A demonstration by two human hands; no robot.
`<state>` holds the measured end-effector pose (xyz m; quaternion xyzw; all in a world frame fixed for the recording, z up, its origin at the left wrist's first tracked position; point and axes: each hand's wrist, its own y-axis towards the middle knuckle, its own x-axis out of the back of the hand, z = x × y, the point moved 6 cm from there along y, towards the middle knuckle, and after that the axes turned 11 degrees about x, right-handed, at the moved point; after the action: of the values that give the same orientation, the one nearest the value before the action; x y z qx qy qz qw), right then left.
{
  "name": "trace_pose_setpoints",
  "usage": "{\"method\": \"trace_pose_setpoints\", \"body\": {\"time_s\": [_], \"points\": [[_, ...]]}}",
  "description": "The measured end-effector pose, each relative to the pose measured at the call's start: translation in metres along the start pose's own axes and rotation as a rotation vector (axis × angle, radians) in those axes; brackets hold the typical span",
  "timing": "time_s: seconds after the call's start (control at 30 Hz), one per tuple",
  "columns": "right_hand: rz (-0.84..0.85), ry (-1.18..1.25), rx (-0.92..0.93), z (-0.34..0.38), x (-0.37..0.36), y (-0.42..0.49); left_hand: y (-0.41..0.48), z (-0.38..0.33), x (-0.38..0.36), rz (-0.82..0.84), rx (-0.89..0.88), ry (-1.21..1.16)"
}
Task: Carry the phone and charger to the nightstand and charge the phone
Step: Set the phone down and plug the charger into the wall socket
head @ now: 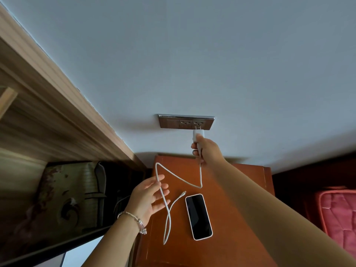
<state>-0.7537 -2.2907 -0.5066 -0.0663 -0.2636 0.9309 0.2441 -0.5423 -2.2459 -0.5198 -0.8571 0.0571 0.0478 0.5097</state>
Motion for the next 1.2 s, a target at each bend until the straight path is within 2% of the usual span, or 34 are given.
{"method": "trace_pose_setpoints", "body": {"time_s": [0.43,0.6,0.77,0.97,1.13,1.2], "points": [[-0.073,0.042,0.057,0.013,0.003,-0.009,0.006,-0.011,-0.006,-0.006,-0.022,-0.048],[-0.108,0.021,-0.032,0.022,0.005,-0.004,0.007,-0.01,-0.009,-0.003,-0.018,-0.048],[-0.088,0.236,-0.18,0.03,-0.006,-0.004,0.006,-0.016,-0.013,0.008,-0.025,-0.033],[-0.137,0.071,-0.075,0.024,-0.008,-0.009,0.005,-0.031,-0.015,0.016,-0.045,-0.01],[-0.133,0.303,-0.337,0.039,-0.013,-0.01,0.001,-0.04,-0.021,0.022,-0.042,0.002],[-0.123,0.327,-0.367,0.04,-0.014,-0.011,0.001,-0.044,-0.024,0.024,-0.04,0.003]]}}
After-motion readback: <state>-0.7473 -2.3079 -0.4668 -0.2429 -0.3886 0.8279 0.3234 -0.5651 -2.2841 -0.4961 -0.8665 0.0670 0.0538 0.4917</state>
